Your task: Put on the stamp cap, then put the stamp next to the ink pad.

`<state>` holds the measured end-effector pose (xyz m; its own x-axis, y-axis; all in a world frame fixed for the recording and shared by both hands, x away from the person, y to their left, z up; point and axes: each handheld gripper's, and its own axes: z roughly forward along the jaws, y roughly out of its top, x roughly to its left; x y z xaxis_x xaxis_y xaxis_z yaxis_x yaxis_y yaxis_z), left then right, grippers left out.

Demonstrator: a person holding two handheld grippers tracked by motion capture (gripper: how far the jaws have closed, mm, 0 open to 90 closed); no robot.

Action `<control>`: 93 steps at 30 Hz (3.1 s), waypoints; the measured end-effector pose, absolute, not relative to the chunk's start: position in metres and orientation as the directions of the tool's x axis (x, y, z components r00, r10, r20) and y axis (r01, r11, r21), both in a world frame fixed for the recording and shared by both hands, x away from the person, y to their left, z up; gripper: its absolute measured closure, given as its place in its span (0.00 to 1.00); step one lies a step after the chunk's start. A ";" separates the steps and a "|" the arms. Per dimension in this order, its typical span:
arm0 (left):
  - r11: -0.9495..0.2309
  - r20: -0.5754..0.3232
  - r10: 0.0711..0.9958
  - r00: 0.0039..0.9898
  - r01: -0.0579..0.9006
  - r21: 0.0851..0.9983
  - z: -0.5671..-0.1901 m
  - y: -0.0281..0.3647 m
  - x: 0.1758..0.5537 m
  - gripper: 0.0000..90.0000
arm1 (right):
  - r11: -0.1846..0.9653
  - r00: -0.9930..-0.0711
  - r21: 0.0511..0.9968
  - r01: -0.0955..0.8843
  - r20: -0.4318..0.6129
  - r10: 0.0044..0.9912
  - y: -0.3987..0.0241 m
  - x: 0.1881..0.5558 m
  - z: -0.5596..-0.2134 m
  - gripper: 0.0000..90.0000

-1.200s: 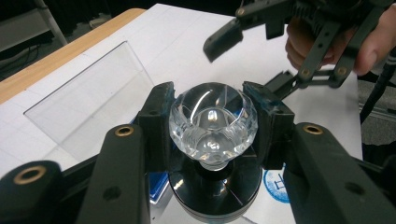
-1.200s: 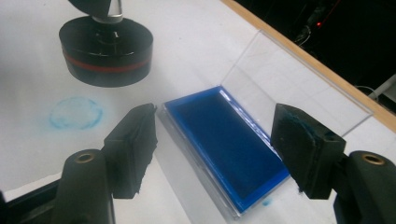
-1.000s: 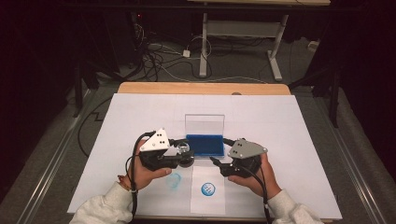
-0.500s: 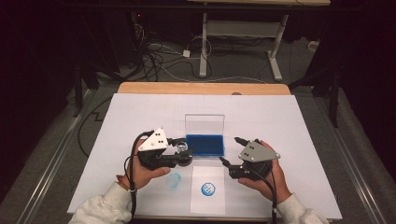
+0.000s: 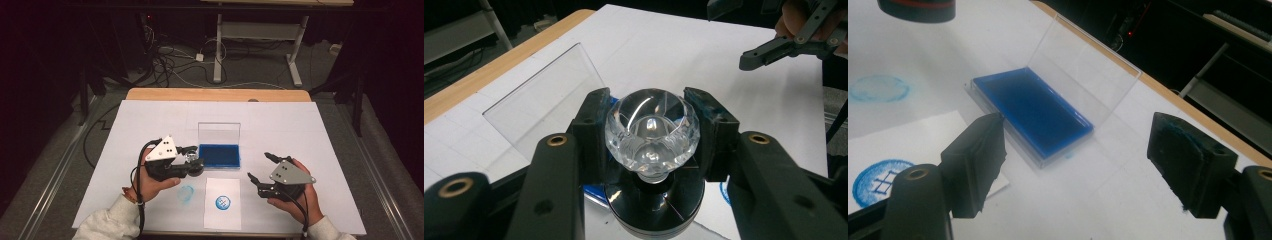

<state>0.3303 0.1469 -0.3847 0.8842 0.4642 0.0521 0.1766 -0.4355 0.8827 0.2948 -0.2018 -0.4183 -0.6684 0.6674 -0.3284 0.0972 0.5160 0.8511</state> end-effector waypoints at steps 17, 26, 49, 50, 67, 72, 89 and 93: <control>-0.429 0.066 0.478 0.876 0.167 0.888 -0.378 0.151 0.334 0.60 | 0.493 -0.607 0.853 0.169 -0.304 0.734 -0.241 0.273 -0.442 0.27; -0.427 0.090 0.500 0.861 0.155 0.891 -0.367 0.153 0.338 0.61 | 0.497 -0.601 0.846 0.192 -0.299 0.741 -0.247 0.269 -0.446 0.27; -0.448 0.100 0.525 0.845 0.175 0.877 -0.360 0.155 0.359 0.61 | 0.493 -0.612 0.847 0.197 -0.287 0.737 -0.249 0.269 -0.446 0.27; -0.449 0.096 0.527 0.845 0.180 0.875 -0.361 0.155 0.361 0.60 | 0.495 -0.613 0.846 0.198 -0.287 0.736 -0.249 0.268 -0.447 0.27; -0.441 0.055 0.583 0.810 0.260 0.859 -0.379 0.168 0.394 0.60 | 0.509 -0.612 0.839 0.191 -0.304 0.730 -0.248 0.268 -0.447 0.27; -0.439 0.037 0.597 0.801 0.288 0.851 -0.388 0.169 0.404 0.60 | 0.498 -0.610 0.846 0.193 -0.294 0.736 -0.250 0.269 -0.446 0.27; -0.492 0.037 0.622 0.782 0.353 0.796 -0.420 0.159 0.420 0.60 | 0.544 -0.660 0.815 0.202 -0.298 0.690 -0.245 0.270 -0.451 0.27; -0.512 0.042 0.621 0.783 0.365 0.777 -0.428 0.156 0.422 0.60 | 0.554 -0.665 0.808 0.199 -0.304 0.682 -0.244 0.269 -0.451 0.27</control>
<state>0.4215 0.1558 -0.4278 0.7831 0.6205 0.0419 0.3645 -0.5125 0.7775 0.2692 -0.2435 -0.4513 -0.6647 0.6823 -0.3044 0.1987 0.5542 0.8083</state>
